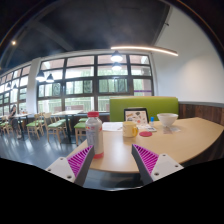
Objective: Pour water
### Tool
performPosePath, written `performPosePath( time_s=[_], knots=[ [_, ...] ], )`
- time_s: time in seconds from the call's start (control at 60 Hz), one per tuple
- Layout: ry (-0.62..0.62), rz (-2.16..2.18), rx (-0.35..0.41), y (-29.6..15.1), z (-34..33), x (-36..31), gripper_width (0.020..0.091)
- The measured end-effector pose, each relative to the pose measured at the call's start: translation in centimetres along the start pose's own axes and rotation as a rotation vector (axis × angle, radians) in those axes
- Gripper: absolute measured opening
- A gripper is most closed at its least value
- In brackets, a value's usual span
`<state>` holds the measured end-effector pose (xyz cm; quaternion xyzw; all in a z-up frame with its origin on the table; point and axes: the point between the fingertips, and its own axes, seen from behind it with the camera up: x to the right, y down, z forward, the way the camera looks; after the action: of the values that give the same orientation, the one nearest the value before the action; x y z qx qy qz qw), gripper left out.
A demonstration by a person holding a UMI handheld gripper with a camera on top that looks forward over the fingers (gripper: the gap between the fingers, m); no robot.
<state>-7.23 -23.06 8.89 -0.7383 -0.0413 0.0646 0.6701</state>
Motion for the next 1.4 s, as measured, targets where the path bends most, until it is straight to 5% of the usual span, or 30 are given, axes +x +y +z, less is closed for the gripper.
performPosePath(
  time_s=[0.3, 0.483, 0.55, 0.7, 0.833, 1.2, 1.4],
  knots=[
    [0.003, 0.016, 0.014, -1.2, 10.2, -7.3, 0.0826],
    [0.130, -0.067, 0.065, -2.3, 15.2, -6.9, 0.0828],
    [0.161, -0.095, 0.047, -1.8, 16.1, -6.9, 0.0519],
    [0.188, -0.089, 0.086, -1.8, 16.5, -6.0, 0.0470],
    [0.138, -0.081, 0.068, -2.0, 16.6, -7.0, 0.0353],
    [0.015, 0.346, 0.010, -5.9, 23.9, -6.5, 0.0352],
    [-0.043, 0.874, 0.100, -10.3, 32.5, -1.9, 0.0352]
  ],
)
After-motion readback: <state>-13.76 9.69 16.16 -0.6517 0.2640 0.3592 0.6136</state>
